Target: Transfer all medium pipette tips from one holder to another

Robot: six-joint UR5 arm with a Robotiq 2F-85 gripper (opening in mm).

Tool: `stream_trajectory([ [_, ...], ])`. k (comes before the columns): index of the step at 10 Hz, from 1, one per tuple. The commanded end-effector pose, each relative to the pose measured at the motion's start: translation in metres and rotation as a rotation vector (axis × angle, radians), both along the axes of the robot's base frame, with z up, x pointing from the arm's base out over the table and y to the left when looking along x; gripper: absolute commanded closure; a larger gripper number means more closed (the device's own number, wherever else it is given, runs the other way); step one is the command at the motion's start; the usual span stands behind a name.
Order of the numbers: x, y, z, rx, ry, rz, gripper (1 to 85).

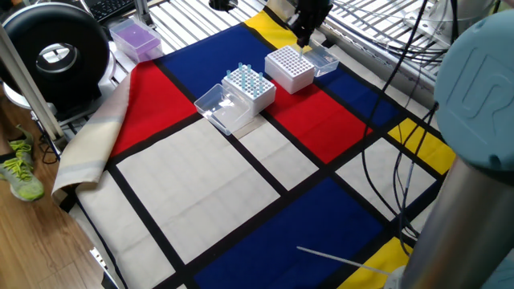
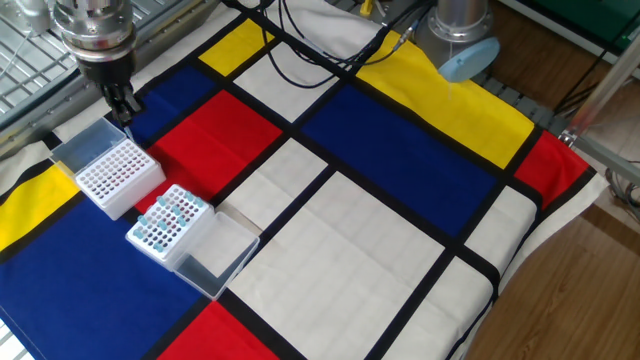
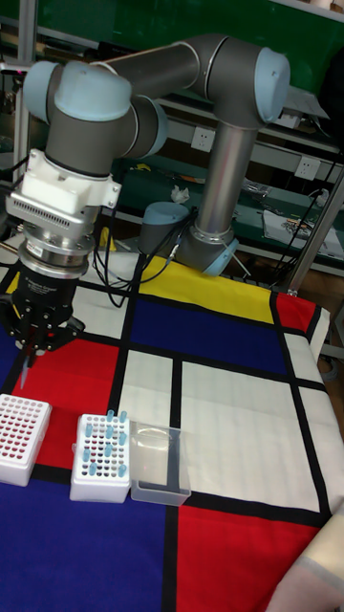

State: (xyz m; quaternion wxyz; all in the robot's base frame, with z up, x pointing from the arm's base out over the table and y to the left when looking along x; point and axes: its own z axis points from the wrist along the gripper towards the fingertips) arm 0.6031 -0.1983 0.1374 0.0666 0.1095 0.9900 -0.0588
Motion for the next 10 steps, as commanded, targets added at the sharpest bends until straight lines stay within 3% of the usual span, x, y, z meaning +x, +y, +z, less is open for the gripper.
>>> stream_trajectory([
  [1, -0.003, -0.01, 0.002, -0.032, 0.002, -0.062, 84.0],
  [3, -0.003, -0.016, 0.003, 0.007, 0.008, 0.005, 84.0],
  [6, 0.001, -0.029, 0.007, 0.029, 0.011, 0.052, 84.0],
  [10, 0.007, -0.013, 0.008, 0.099, -0.013, 0.032, 84.0],
])
